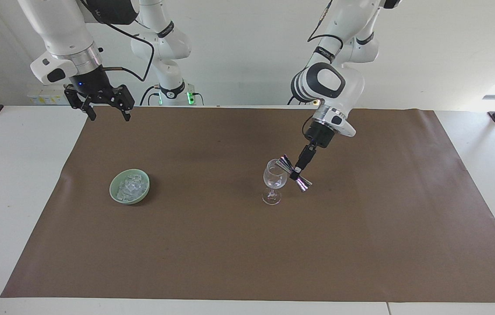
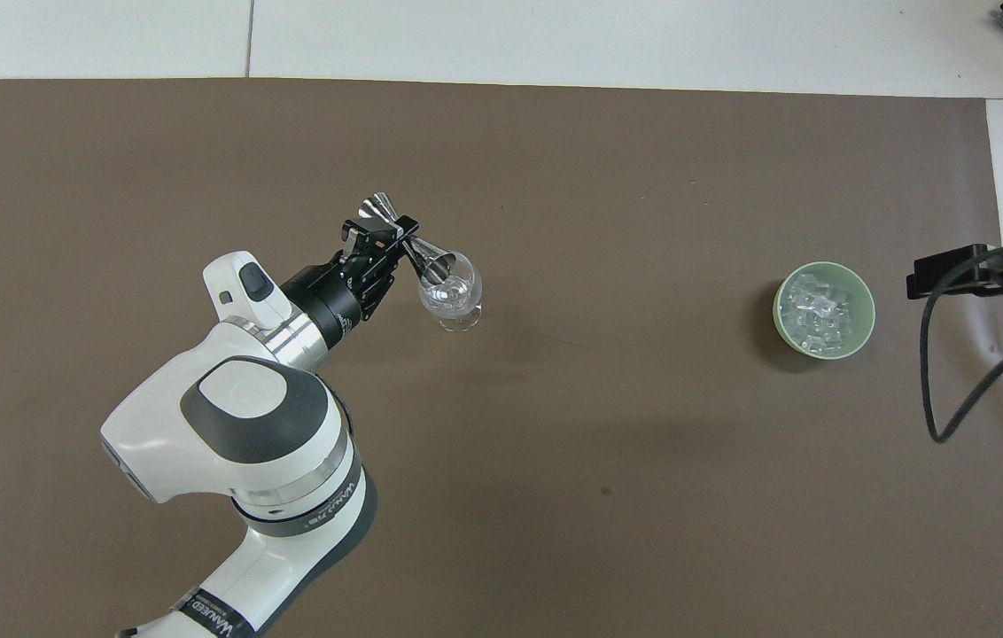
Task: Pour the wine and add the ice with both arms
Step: 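Hold the jigger tipped over the glass to pour it out, then move the jigger back with the left gripper while the right gripper reaches the bowl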
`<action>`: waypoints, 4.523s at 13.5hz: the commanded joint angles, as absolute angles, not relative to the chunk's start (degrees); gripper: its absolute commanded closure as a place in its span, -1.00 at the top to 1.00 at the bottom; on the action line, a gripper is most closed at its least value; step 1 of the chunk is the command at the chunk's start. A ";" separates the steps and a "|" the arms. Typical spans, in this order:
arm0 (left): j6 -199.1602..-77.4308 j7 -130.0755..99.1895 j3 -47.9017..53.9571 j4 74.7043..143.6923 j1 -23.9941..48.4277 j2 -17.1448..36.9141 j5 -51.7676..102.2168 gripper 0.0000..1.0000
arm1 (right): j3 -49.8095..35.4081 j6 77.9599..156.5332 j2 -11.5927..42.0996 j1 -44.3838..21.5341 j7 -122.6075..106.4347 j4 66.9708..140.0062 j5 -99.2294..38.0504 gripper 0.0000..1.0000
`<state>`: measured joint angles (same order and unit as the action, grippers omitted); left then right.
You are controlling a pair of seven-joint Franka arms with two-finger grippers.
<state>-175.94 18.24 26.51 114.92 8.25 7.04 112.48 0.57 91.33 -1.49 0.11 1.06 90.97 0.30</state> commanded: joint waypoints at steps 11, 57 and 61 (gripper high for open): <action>-178.77 23.99 25.84 113.12 10.64 8.35 109.42 -1.00 | 0.44 91.67 -2.81 0.35 -0.09 92.46 -1.23 1.00; -178.33 13.58 25.93 112.68 9.05 8.09 110.65 -1.00 | -0.09 92.82 -2.72 0.79 -0.44 92.46 -1.32 1.00; -178.77 -5.58 25.84 115.48 9.05 4.67 110.83 -1.00 | 1.32 92.63 -2.81 3.24 -0.26 92.64 -1.32 1.00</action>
<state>-178.02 1.84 25.60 113.66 9.34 7.45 110.35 1.22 92.10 -1.60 1.24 1.06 91.13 0.29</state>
